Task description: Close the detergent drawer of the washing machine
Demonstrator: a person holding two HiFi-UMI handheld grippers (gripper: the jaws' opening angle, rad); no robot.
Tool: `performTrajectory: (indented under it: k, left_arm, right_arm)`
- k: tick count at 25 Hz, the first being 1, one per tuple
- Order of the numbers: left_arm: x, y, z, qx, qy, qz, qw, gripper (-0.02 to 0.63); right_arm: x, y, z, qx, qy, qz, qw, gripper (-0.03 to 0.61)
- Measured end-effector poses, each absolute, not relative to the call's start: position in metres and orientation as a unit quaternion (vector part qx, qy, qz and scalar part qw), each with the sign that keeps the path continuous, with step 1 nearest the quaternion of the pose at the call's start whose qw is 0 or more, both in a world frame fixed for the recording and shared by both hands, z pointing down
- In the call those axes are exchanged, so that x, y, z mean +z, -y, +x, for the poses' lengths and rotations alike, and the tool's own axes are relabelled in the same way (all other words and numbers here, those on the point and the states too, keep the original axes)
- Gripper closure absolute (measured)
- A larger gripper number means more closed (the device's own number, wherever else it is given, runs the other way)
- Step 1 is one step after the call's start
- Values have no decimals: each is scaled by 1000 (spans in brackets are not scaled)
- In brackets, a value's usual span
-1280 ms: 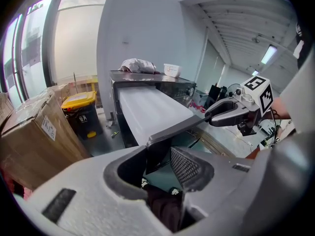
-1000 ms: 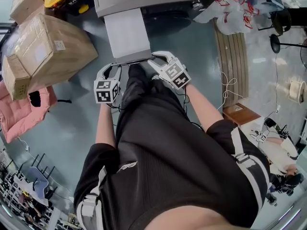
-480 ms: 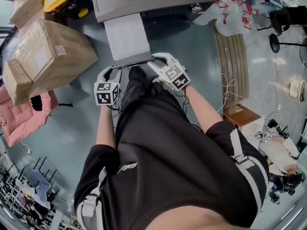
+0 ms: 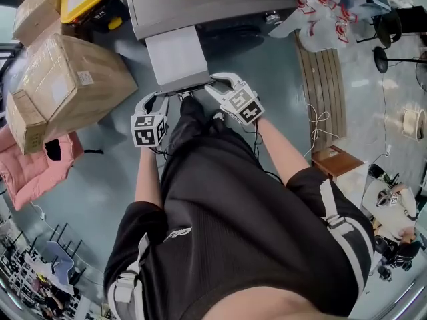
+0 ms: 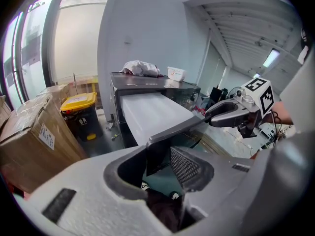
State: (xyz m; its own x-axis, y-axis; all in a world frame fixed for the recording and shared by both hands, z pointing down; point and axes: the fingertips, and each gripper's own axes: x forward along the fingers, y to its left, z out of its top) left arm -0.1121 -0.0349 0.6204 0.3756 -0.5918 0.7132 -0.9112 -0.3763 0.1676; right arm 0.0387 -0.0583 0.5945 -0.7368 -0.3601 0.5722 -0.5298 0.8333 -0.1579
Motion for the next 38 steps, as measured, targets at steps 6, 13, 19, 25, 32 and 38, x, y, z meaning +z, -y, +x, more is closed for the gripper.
performTrajectory:
  k: [6, 13, 19, 25, 32, 38]
  left_arm:
    - [619, 45, -114, 283, 481, 781, 281, 457]
    - [619, 50, -114, 283, 483, 780, 280, 457]
    - [622, 55, -116, 286, 481, 780, 279, 457]
    - [621, 57, -116, 285, 482, 780, 280, 457]
    - [624, 63, -117, 288, 479, 780, 282, 457]
    - [624, 68, -117, 290, 478, 779, 283, 457]
  right_arm:
    - [594, 69, 37, 158, 917, 245, 273, 453]
    - [594, 74, 37, 162, 915, 243, 277, 453]
    - [597, 78, 35, 163, 915, 244, 275, 453]
    - [597, 80, 34, 164, 915, 245, 276, 453]
    - [599, 86, 34, 165, 914, 247, 278, 451]
    - [600, 91, 34, 168, 913, 249, 277, 449]
